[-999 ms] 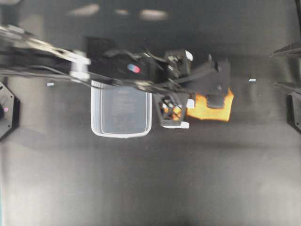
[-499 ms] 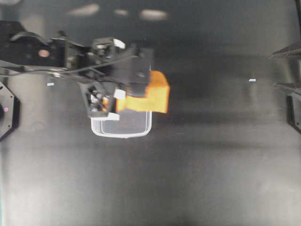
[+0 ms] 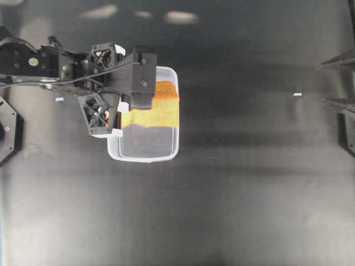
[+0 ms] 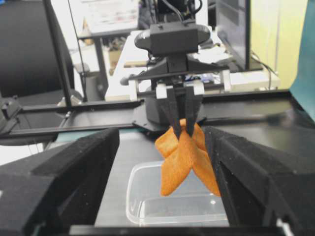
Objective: Place the orange towel into the container with the left arm.
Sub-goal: 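Lower the towel into the container with the left gripper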
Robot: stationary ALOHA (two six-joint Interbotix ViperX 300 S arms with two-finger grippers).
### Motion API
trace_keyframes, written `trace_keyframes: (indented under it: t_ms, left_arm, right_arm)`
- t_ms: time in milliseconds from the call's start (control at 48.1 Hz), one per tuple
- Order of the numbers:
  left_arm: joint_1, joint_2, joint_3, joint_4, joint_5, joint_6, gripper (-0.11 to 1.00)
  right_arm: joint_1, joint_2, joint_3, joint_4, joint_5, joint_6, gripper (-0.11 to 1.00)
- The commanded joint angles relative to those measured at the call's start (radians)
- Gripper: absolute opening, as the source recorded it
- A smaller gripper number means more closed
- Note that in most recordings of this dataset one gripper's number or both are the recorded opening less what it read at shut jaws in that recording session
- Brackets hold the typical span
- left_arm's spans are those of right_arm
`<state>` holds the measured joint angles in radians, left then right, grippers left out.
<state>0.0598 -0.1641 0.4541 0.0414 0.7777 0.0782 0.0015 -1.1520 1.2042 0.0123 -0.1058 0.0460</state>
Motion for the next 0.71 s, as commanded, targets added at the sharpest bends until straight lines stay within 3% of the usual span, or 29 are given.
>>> trace_keyframes:
  t_ms: [0, 354, 582, 686]
  left_arm:
    - [0.003, 0.005, -0.006, 0.003, -0.011, 0.0, 0.06]
    - [0.014, 0.034, 0.008, 0.003, -0.035, -0.002, 0.11]
    - [0.014, 0.041, 0.005, 0.003, -0.055, -0.02, 0.75]
    - [0.014, 0.032, -0.003, 0.003, -0.071, -0.021, 0.91]
  right_arm:
    - [0.003, 0.005, -0.008, 0.003, -0.006, 0.002, 0.69]
    - [0.003, 0.005, -0.008, 0.003, -0.015, 0.002, 0.69]
    - [0.002, 0.005, -0.008, 0.005, -0.015, 0.002, 0.69]
    - [0.003, 0.005, -0.008, 0.003, -0.015, 0.002, 0.69]
